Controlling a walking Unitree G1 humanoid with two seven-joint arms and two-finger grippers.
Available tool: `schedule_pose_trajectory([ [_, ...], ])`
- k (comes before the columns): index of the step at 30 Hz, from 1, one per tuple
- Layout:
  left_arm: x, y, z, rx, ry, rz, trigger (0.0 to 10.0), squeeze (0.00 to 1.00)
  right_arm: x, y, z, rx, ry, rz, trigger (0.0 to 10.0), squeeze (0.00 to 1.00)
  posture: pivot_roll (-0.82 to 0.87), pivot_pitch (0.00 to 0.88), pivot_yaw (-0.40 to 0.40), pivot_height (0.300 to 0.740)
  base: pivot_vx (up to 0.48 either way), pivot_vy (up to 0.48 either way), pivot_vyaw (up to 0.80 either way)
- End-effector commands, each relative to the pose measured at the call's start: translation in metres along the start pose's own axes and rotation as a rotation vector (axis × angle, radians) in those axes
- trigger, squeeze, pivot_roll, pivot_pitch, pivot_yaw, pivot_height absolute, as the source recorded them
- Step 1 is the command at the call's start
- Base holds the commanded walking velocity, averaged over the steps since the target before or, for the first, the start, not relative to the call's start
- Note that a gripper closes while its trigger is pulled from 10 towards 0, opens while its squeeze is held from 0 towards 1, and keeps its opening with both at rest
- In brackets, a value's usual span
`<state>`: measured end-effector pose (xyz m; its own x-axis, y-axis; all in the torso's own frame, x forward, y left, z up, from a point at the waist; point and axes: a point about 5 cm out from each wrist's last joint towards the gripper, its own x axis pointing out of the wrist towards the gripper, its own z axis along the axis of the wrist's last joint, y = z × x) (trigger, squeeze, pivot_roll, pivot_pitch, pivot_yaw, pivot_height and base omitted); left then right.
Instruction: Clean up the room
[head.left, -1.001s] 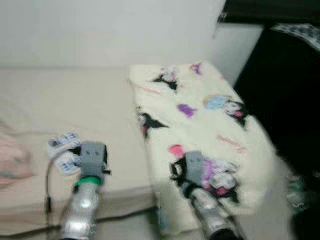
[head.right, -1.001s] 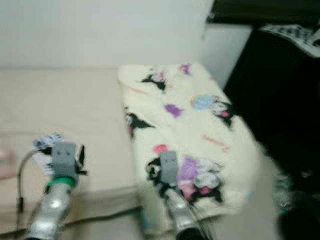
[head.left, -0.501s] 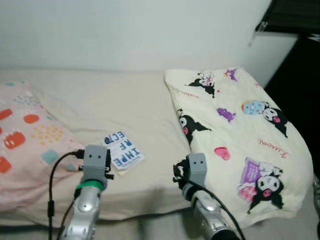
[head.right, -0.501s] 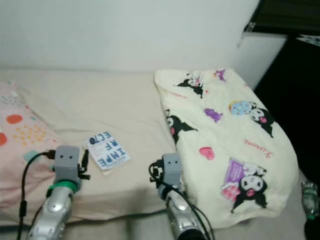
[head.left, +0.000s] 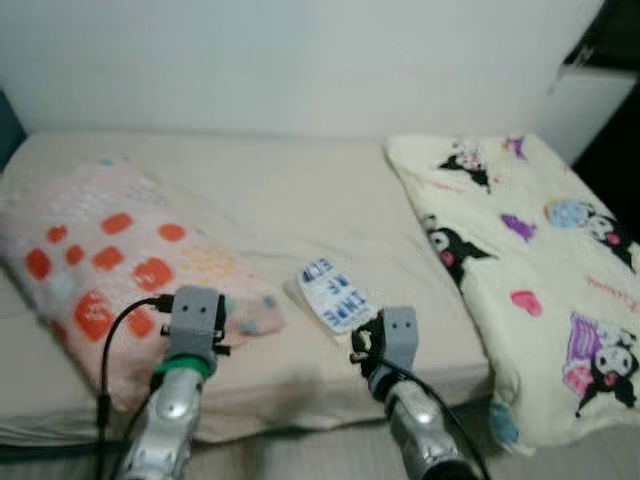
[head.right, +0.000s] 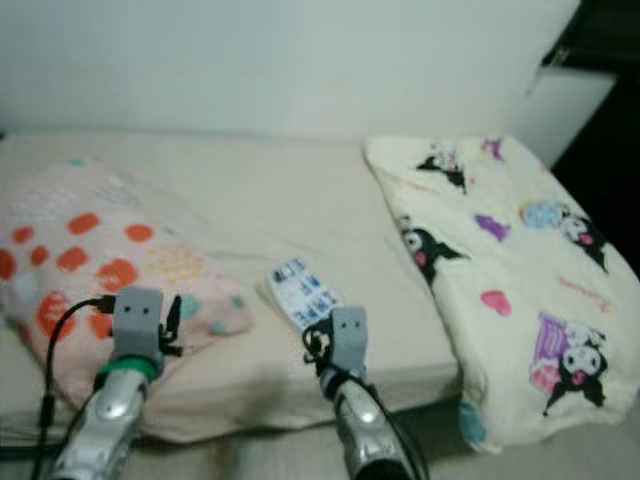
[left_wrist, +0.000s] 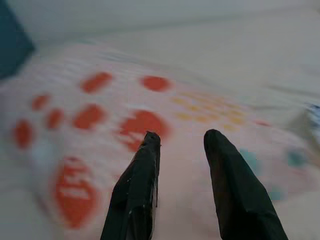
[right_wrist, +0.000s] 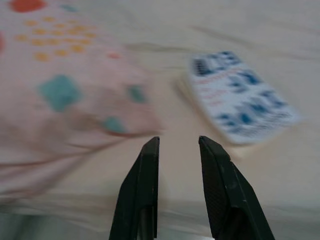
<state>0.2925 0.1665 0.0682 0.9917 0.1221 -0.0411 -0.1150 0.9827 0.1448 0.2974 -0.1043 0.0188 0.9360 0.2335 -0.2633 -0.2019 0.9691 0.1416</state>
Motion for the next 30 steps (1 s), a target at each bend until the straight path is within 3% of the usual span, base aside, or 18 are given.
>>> schedule_pose_trajectory([
  [1, -0.0042, -0.0065, -0.007, -0.001, 0.031, -0.02, 10.0, 0.0, -0.0032, -0.007, -0.0054, 0.004, 0.022, -0.024, 10.0, 0.0, 0.06, 0.0, -0.024, 0.74, 0.0, 0.48, 0.0],
  [15, -0.0042, -0.0076, -0.0072, 0.002, 0.037, -0.037, 10.0, 0.0, -0.0025, -0.0073, -0.0048, 0.005, 0.022, -0.024, 10.0, 0.0, 0.06, 0.0, -0.024, 0.74, 0.0, 0.477, 0.0],
  [19, -0.005, -0.0077, -0.0069, 0.076, 0.029, -0.065, 10.0, 0.0, -0.0023, -0.0071, -0.0046, 0.006, 0.02, -0.024, 10.0, 0.0, 0.06, 0.0, -0.022, 0.74, 0.0, -0.221, 0.0],
  [30, -0.005, -0.0051, -0.0113, 0.04, 0.067, -0.047, 10.0, 0.0, -0.0021, -0.0078, -0.0042, 0.009, 0.018, -0.029, 10.0, 0.0, 0.06, 0.0, -0.019, 0.74, 0.0, -0.423, 0.0],
])
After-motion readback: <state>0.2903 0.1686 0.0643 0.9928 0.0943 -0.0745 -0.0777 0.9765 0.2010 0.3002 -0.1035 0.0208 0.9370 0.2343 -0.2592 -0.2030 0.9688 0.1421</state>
